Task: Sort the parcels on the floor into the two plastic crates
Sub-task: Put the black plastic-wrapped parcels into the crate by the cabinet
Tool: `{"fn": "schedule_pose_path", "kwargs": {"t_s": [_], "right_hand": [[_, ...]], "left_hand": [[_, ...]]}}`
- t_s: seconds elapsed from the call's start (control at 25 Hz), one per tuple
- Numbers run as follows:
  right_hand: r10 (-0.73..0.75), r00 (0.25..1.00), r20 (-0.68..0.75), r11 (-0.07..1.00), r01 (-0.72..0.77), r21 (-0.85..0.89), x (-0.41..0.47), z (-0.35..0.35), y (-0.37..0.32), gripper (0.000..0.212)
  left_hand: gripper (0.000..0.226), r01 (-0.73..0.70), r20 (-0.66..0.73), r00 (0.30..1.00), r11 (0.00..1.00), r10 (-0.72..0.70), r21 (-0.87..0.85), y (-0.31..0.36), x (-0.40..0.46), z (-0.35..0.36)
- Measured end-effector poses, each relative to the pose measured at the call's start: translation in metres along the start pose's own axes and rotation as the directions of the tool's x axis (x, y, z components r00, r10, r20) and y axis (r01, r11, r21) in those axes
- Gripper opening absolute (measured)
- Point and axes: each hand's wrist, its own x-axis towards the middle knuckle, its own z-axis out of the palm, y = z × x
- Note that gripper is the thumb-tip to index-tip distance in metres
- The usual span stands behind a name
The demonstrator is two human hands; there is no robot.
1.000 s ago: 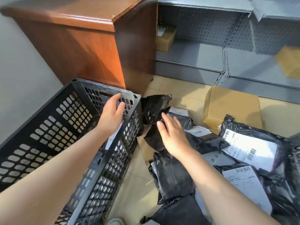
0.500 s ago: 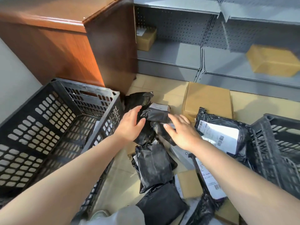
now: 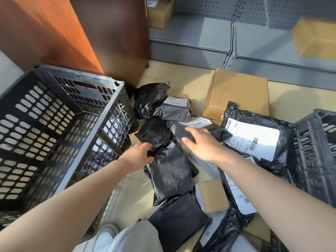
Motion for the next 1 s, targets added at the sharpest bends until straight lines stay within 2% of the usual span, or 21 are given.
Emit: {"fn": "schedule_pose_path", "kwargs": {"t_s": [0.16,0.36,0.52,0.68,0.84,1.0], "right_hand": [[-0.089,0.992,-0.093,0.99,0.078,-0.115,0.004,0.009,0.012,0.049],[-0.232,0.94,-0.252,0.961,0.181,-0.209,0.003,0.019,0.017,0.026],[-0.245,0.963,-0.116,0.966,0.232,-0.118,0.0,0.022,0.012,0.028],[-0.171,0.983,0.068,0.985,0.173,-0.023,-0.004,0.028,0.011,0.035],[-0.07,0.978,0.195,0.998,0.069,0.013,-0.006,0.028,0.009,0.045],[0.057,0.954,0.296,0.994,-0.083,0.077,-0.005,0.033,0.011,0.062]], "left_hand": [[0.052,-0.004,0.012,1.0,0.996,0.005,-0.084,0.001,0.004,0.011],[0.046,0.028,0.025,0.999,0.993,-0.025,-0.116,0.006,0.011,0.024],[0.029,0.01,-0.04,0.999,0.993,-0.015,-0.118,0.011,0.014,0.03],[0.009,0.019,-0.006,1.0,0.925,-0.023,-0.38,0.02,0.008,0.029],[0.013,-0.015,-0.012,1.0,0.837,0.01,-0.547,0.018,0.003,0.026],[0.015,-0.017,-0.053,0.998,0.732,-0.026,-0.681,0.01,0.003,0.012]]}}
